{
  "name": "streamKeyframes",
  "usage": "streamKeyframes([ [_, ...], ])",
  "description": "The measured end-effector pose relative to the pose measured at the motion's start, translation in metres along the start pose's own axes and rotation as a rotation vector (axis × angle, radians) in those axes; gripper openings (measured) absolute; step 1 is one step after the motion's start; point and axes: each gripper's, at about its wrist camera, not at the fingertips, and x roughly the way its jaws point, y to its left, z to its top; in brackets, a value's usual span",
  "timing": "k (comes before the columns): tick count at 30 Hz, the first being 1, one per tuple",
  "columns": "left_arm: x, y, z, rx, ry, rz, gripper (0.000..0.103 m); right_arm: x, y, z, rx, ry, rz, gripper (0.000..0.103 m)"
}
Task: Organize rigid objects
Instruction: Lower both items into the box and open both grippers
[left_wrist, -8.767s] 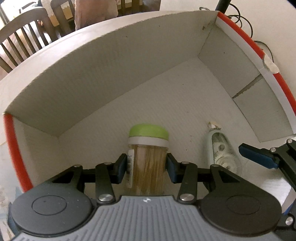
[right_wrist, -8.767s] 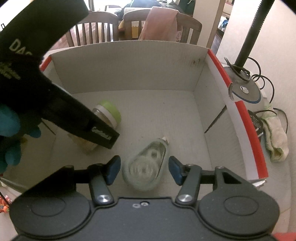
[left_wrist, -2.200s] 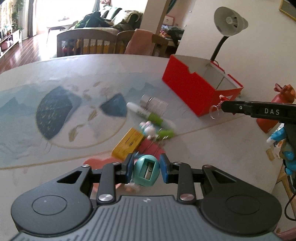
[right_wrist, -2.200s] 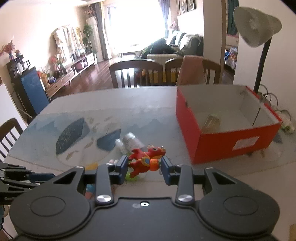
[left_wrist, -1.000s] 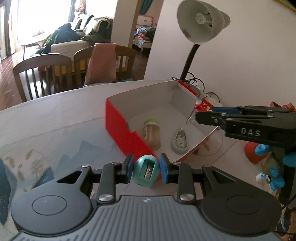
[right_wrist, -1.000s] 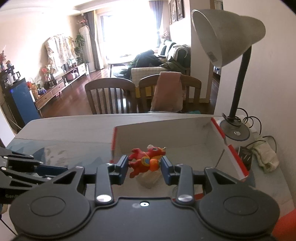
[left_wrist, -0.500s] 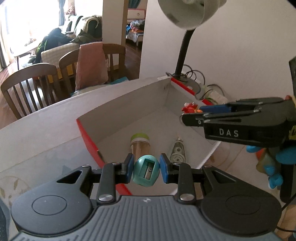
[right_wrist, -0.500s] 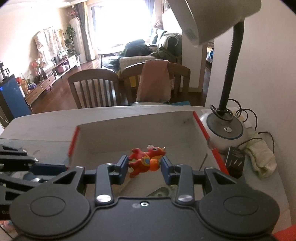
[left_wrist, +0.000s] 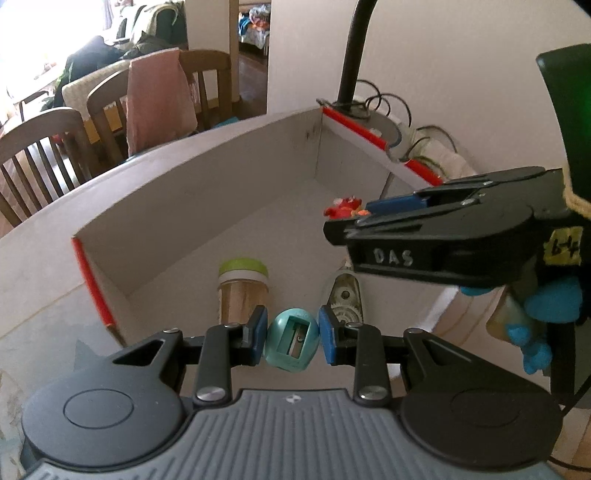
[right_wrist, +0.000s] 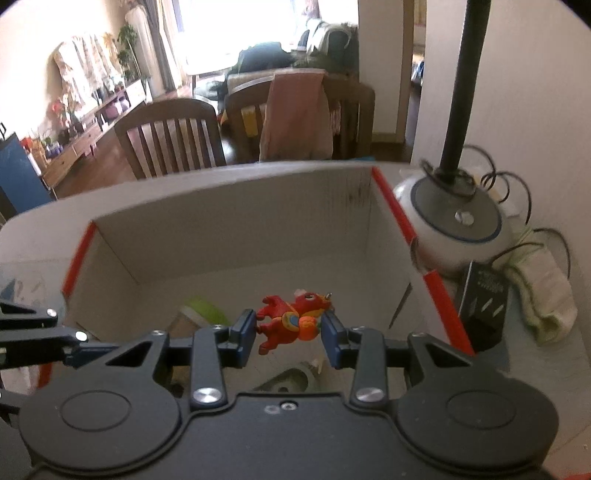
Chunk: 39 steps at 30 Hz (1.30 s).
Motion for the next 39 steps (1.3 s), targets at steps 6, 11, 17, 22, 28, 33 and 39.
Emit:
streamKeyframes([
  [6, 0.024, -0.002, 0.008, 0.006, 0.048, 0.007, 0.03, 0.022, 0.001, -0.004, -0.029, 0.069, -0.016, 0.037],
  [11, 0.042, -0.002, 0.011, -0.01, 0.094, -0.002, 0.03, 0.03, 0.001, -0.004, -0.033, 0.107, -0.014, 0.037],
  [17, 0.054, -0.004, 0.01, 0.002, 0.147, 0.003, 0.03, 0.035, 0.0, -0.006, -0.029, 0.147, -0.007, 0.037],
  [22, 0.063, -0.001, 0.011, -0.016, 0.205, -0.003, 0.03, 0.036, -0.001, -0.005, -0.029, 0.166, -0.001, 0.037],
  [28, 0.067, -0.003, 0.012, -0.011, 0.244, -0.004, 0.029, 0.033, -0.002, -0.005, -0.023, 0.172, -0.004, 0.038],
  [33, 0.061, -0.005, 0.012, -0.006, 0.232, 0.004, 0.03, 0.027, -0.002, -0.004, -0.007, 0.155, -0.006, 0.039],
  [39, 0.05, 0.001, 0.005, -0.05, 0.209, 0.002, 0.03, 0.017, -0.002, -0.004, 0.014, 0.133, 0.01, 0.039],
])
